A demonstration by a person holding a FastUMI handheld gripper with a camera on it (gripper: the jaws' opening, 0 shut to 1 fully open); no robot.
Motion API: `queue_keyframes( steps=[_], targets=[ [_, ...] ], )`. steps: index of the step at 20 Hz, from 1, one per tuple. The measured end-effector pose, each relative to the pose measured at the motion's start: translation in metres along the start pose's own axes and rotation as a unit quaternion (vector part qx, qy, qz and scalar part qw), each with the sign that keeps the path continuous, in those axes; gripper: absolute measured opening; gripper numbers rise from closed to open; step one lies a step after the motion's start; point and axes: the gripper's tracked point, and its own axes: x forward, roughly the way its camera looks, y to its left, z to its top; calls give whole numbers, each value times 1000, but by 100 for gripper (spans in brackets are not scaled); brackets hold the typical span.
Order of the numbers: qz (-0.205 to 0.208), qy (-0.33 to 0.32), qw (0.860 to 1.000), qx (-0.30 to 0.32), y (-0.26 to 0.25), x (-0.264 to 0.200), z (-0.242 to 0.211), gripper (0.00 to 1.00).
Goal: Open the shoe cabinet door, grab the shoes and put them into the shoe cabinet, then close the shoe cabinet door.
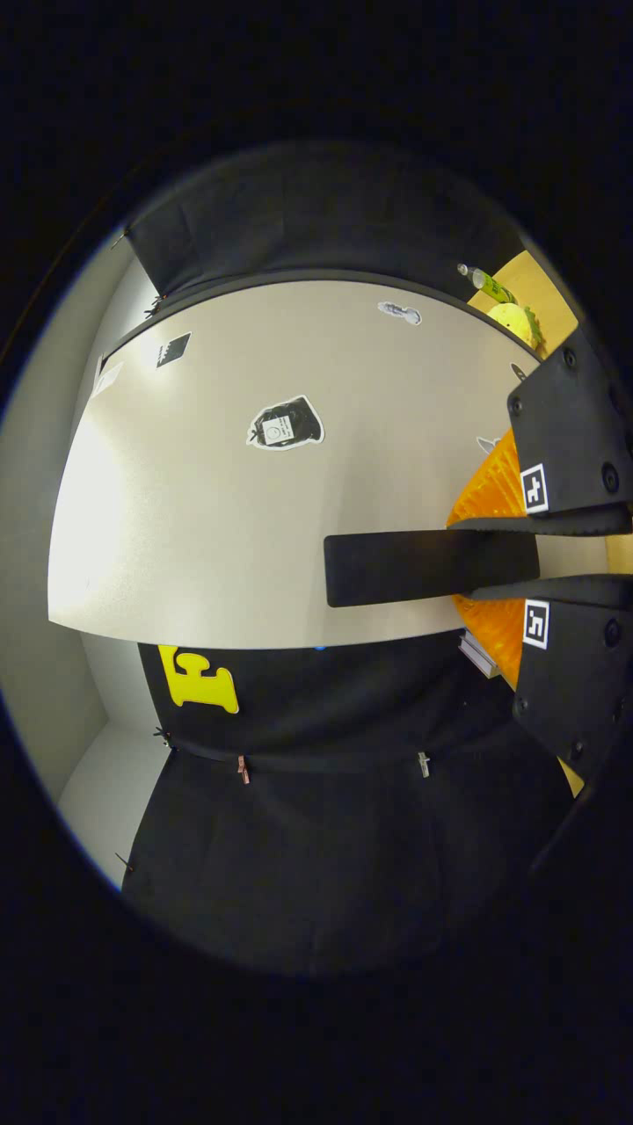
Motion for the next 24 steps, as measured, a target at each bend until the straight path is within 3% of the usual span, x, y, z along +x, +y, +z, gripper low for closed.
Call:
queue_keyframes(
  steps=[10,17,18,24],
  targets=[
    [-12,12,1000,21,-51,-90,7,21],
    [-92,-1,996,9,-123,-148,17,20],
    [-106,1,994,4,-135,-145,17,15],
    [-155,1,988,-4,-183,-156,22,11]
  ],
)
